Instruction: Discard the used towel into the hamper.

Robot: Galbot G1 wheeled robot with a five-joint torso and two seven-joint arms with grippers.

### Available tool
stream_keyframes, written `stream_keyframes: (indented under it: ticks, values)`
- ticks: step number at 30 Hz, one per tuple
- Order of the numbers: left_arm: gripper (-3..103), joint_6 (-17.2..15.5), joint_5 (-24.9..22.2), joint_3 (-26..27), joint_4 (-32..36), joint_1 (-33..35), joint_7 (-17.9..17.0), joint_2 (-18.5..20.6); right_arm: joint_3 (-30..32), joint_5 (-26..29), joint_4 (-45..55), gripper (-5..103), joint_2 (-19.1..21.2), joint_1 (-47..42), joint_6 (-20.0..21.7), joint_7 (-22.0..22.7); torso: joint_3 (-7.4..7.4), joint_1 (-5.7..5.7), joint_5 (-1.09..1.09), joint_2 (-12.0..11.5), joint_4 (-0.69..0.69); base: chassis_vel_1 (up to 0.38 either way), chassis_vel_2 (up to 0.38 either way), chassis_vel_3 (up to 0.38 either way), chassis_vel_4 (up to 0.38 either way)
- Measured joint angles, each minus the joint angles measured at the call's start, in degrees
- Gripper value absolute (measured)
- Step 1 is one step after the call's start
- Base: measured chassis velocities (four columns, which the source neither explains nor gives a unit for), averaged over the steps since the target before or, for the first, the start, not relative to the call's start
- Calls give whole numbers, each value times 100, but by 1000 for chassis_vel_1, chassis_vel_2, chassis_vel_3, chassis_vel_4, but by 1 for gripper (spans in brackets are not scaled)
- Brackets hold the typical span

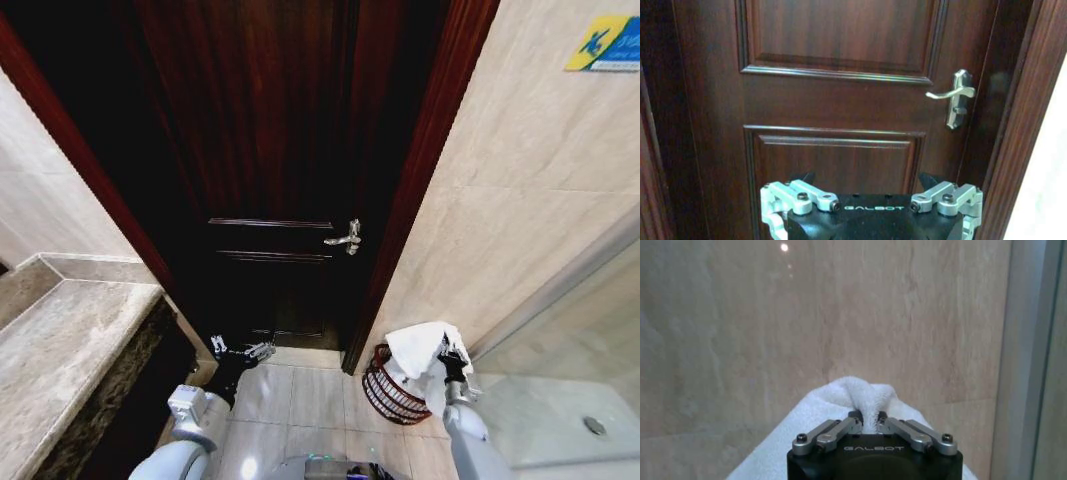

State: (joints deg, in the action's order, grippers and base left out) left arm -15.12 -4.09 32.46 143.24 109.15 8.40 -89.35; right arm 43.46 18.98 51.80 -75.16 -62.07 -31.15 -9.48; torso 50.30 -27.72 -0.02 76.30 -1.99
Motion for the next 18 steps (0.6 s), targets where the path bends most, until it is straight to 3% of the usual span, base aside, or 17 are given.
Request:
stream_keyframes:
  ticks: [5,11,18]
  values:
    - [100,0,0,0,0,0,0,0,60,-179,-186,7,-30,179,405,-9,0,0,0,0,0,0,0,0,0]
    - [100,1,0,0,0,0,0,1,-7,-514,-209,7,28,204,1240,-304,0,0,1,0,-2,0,0,0,0]
    - [100,1,0,0,0,0,0,0,-41,-683,-197,7,119,248,1811,-491,0,0,1,0,-2,0,0,0,0]
